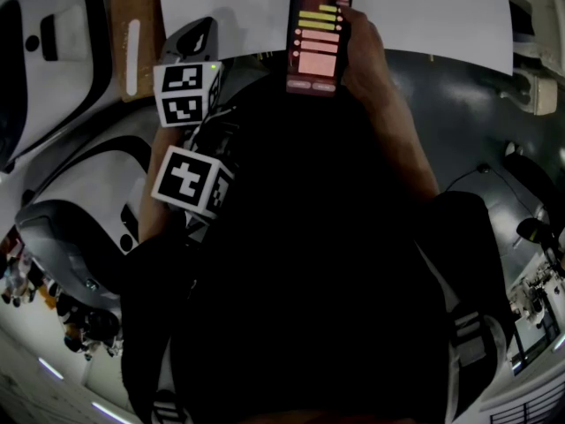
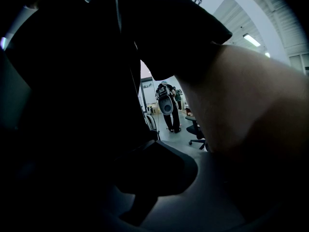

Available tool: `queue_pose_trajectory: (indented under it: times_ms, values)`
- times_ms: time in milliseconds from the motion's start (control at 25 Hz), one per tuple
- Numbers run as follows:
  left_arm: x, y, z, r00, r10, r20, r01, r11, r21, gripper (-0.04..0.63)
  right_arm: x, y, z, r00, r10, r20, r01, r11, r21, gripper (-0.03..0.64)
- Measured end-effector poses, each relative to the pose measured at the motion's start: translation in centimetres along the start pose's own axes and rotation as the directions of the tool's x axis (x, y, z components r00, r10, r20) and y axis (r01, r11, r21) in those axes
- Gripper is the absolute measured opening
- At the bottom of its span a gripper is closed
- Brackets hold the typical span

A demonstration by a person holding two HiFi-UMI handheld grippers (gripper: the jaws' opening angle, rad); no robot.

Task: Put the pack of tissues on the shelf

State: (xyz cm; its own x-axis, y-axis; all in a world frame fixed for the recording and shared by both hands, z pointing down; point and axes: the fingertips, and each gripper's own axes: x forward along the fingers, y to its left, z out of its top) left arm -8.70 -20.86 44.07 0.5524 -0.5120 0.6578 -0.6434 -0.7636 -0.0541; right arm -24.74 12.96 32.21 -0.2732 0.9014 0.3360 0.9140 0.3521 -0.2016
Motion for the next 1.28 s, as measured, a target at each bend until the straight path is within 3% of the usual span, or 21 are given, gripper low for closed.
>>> queue_pose_trajectory:
  times_ms: [1280]
  values:
    - [0.09,-0.17,-0.41,1.0,0.002,-0.005,-0.002,1.0,-0.013,0.011,0.25,0.25,-0.14,1.0,0.01,0.001,-0.01,1.0,0.005,0.015]
